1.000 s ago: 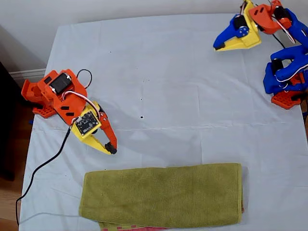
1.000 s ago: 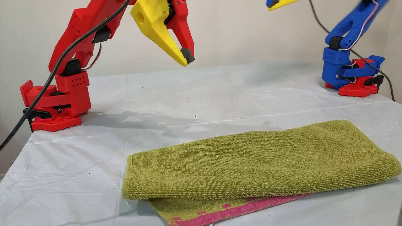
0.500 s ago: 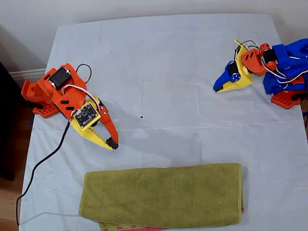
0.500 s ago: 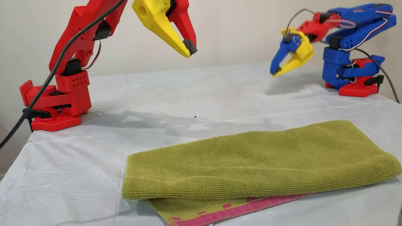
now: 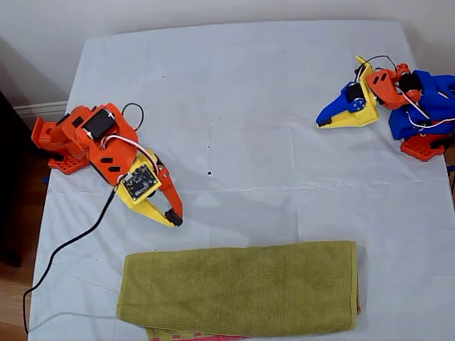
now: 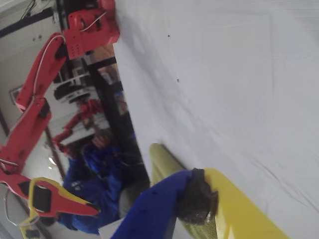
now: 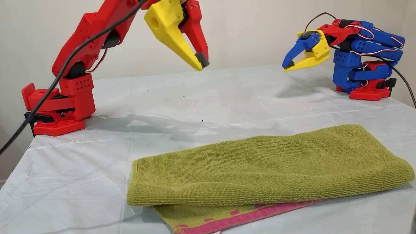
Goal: Fold the towel.
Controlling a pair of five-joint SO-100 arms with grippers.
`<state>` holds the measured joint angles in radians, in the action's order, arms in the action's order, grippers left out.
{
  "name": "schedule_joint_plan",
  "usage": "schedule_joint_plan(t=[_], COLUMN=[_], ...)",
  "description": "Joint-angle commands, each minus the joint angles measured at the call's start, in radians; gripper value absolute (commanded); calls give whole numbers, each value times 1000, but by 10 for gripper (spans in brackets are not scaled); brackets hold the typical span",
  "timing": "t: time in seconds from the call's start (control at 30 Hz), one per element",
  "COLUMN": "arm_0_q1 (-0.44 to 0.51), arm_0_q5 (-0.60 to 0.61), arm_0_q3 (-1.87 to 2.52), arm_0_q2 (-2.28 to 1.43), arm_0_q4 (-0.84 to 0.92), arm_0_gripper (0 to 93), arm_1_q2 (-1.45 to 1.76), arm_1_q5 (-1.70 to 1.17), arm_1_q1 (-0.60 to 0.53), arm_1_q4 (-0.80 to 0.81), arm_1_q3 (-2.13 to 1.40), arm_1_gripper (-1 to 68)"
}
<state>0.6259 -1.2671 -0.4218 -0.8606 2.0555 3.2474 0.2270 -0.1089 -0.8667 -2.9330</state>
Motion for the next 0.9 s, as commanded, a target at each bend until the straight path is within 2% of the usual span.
schedule_joint_plan(t=[0.0, 0.17, 0.2, 0.23, 0.33, 0.4, 0.5, 0.67, 0.73, 0.8, 0.87], arm_0_q1=[-17, -8, -6, -3, 2, 2, 8, 34, 43, 44, 44], arm_0_q5=[2, -3, -3, -2, 9, 15, 18, 12, 12, 15, 28], arm_0_q3=[-63, -63, -63, -63, -63, -63, -63, -63, -63, -63, -63], arm_0_q2=[-41, -58, -60, -63, -72, -75, -77, -84, -86, -84, -80], arm_0_q4=[9, 11, 11, 11, 3, 3, -14, -18, -17, -14, -21], arm_0_gripper=[0, 0, 0, 0, 0, 0, 0, 0, 0, 0, 0], arm_1_q2=[213, 210, 210, 210, 210, 210, 212, 196, 87, 118, 156], arm_1_q5=[91, 235, 149, 152, 408, 508, 480, 503, 638, 733, 719], arm_1_q1=[32, 121, 104, 89, 181, 173, 51, 31, 83, 101, 74], arm_1_q4=[-9, 14, 17, -28, -144, -221, -152, -109, -71, -169, -190], arm_1_q3=[-224, -224, -224, -221, -215, -206, -219, -224, -224, -224, -224], arm_1_gripper=[2, 3, 1, 1, 1, 1, 1, 1, 1, 2, 1])
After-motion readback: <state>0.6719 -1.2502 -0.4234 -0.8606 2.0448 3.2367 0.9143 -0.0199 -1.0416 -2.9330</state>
